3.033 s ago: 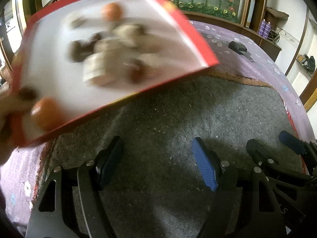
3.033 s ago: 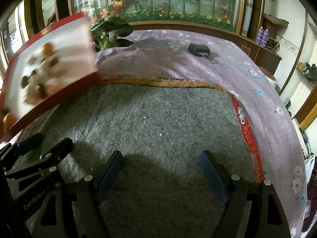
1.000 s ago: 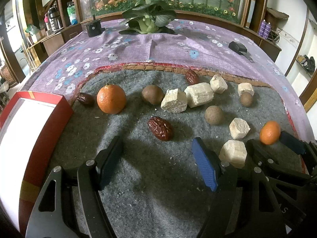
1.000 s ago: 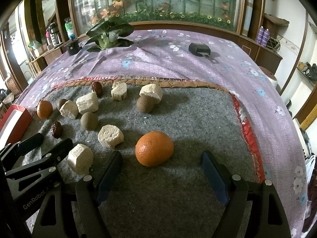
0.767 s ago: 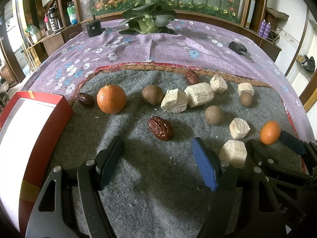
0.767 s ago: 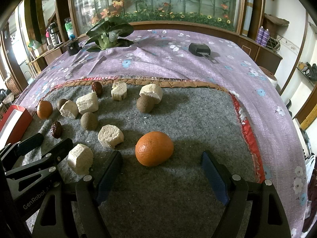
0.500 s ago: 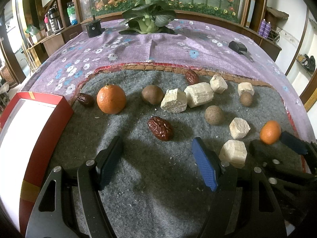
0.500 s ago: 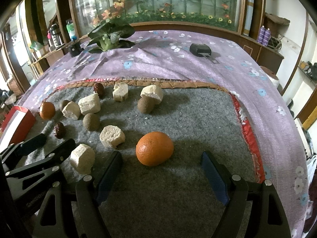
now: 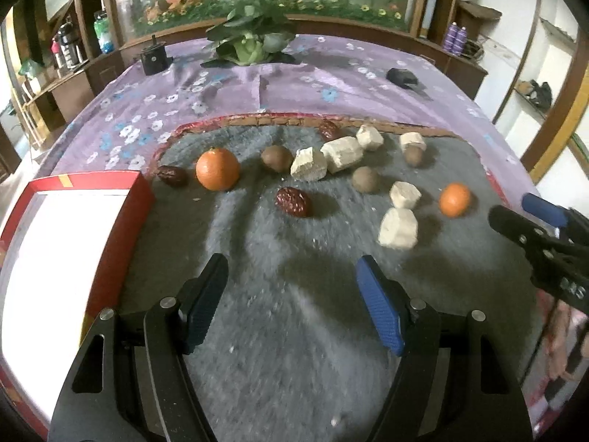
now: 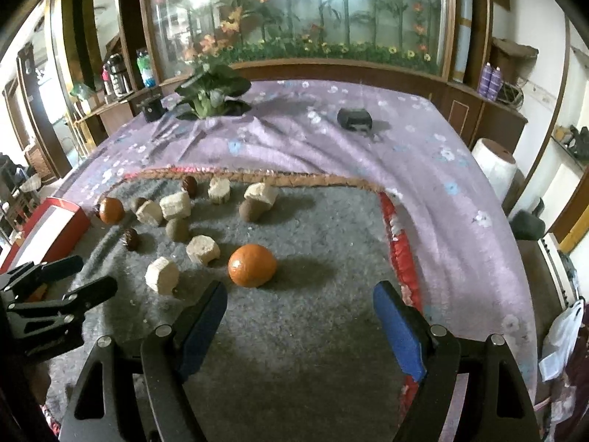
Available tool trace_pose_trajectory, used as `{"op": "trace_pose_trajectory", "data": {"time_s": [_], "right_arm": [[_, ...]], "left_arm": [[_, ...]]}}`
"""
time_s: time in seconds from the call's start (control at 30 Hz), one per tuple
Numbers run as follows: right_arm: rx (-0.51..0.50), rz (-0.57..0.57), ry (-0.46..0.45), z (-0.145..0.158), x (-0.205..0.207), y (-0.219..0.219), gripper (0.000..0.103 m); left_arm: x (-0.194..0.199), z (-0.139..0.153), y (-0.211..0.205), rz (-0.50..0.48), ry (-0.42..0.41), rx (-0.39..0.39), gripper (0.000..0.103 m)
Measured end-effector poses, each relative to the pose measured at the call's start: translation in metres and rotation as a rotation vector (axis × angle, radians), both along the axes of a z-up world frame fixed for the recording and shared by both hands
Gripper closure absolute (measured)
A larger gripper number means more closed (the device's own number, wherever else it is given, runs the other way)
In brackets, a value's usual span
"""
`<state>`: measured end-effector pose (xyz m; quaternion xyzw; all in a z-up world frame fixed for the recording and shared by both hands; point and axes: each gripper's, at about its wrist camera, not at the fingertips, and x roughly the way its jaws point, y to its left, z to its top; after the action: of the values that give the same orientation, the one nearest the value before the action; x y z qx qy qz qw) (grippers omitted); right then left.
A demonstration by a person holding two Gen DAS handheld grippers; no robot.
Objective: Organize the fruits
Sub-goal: 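Grasp a red date with the left tool while the right tool approaches a beige cake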
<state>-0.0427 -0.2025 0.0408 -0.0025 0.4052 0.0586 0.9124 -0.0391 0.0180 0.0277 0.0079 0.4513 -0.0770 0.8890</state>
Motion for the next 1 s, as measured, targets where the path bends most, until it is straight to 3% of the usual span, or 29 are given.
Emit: {"op": "trace_pose_trajectory", "data": {"time_s": [0.1, 0.27, 0.57, 0.63, 0.73, 0.8, 0.83, 0.9, 1.0], "right_arm": [[0.022, 0.001, 0.009, 0.002, -0.002, 0.0, 0.022], [0.033, 0.038, -0.005, 0.006, -0.008, 0.01, 0.022], [0.048, 0.066, 0.009, 0.002, -0.006, 0.016, 0.022], [0.046, 0.072, 0.012, 0.0, -0.005, 0.017, 0.027], [0.054, 0.087, 0.024, -0.002, -0.003, 0.018, 0.033], [0.062, 0.103, 0.029, -0.004, -0.002, 0.019, 0.04], [0.066, 0.112, 0.034, -0.005, -0.001, 0.021, 0.04], [0.072, 0.128, 0.039, -0.007, -0.001, 0.023, 0.043], [0.09, 0.164, 0.047, -0.009, -0.001, 0.03, 0.045]], "left_arm": [[-0.003, 0.008, 0.008, 0.002, -0.009, -0.036, 0.03], [0.006, 0.013, 0.011, 0.032, -0.03, -0.029, 0.03], [0.045, -0.002, 0.001, 0.086, 0.033, -0.024, 0.03], [0.051, -0.006, -0.002, 0.089, 0.04, -0.023, 0.031], [0.059, -0.012, -0.005, 0.084, 0.052, -0.003, 0.047], [0.064, -0.017, -0.005, 0.08, 0.071, -0.001, 0.072], [0.065, -0.02, -0.004, 0.079, 0.083, -0.009, 0.073], [0.064, -0.018, -0.002, 0.079, 0.069, -0.009, 0.083], [0.06, -0.016, 0.004, 0.083, 0.066, -0.021, 0.083]]}}
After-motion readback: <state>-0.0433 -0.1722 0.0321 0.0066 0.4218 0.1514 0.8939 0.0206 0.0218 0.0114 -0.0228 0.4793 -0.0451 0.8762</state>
